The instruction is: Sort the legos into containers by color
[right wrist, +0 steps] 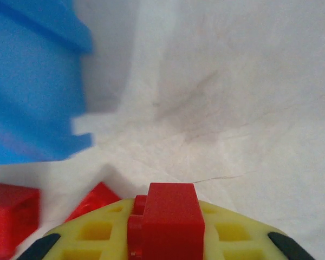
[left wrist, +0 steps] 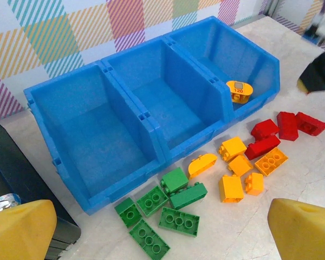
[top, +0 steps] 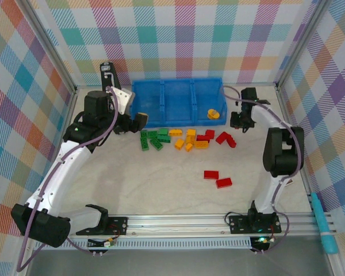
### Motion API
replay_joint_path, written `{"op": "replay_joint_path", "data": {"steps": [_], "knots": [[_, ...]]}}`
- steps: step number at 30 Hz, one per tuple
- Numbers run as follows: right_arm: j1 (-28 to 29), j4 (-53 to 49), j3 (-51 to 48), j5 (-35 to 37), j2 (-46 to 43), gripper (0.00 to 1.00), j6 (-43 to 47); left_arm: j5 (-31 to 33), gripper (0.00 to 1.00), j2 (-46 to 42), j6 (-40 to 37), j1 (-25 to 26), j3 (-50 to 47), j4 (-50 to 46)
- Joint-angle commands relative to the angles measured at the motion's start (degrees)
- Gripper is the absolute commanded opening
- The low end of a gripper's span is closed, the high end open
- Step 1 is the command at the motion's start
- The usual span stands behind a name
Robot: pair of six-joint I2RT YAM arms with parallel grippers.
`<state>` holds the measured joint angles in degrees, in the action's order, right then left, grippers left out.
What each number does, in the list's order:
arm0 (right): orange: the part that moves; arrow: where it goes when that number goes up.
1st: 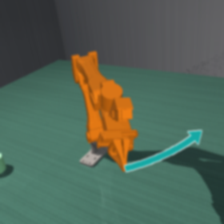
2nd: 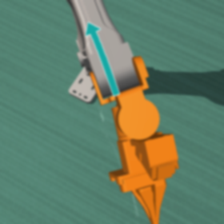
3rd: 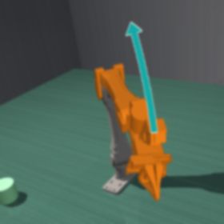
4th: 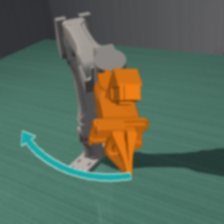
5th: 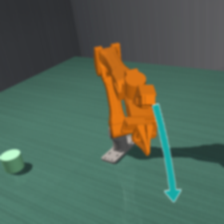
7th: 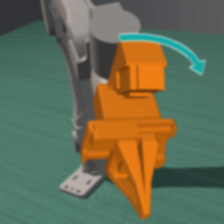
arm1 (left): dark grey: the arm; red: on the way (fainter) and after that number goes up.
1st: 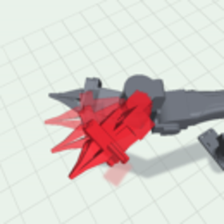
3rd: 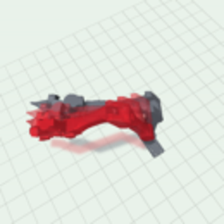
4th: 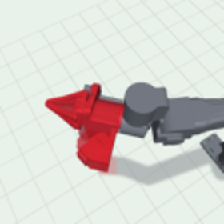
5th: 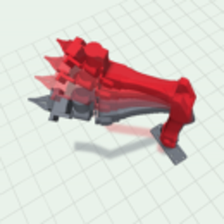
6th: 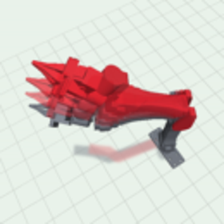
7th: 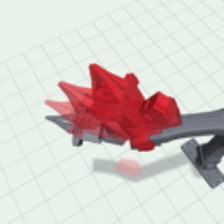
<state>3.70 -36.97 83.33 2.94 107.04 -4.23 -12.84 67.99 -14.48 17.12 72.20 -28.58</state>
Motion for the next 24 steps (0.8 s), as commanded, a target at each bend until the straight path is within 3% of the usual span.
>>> {"op": "replay_joint_path", "data": {"steps": [1, 11, 24], "knots": [[4.8, -2.51, 6.73, -0.4, -5.5, 0.23, 1.66, -0.17, 1.0, -2.28, -0.88, 0.28, 0.86, -0.34], [20.66, -3.92, 29.17, 3.56, 6.33, 0.24, 12.42, -0.18, 1.0, -3.51, -0.87, 0.28, 0.49, -0.23], [26.79, -1.54, 41.28, 4.86, 24.21, 0.25, 16.92, 0.38, 1.0, -4.17, -1.28, 0.28, 0.45, -0.29]]}}
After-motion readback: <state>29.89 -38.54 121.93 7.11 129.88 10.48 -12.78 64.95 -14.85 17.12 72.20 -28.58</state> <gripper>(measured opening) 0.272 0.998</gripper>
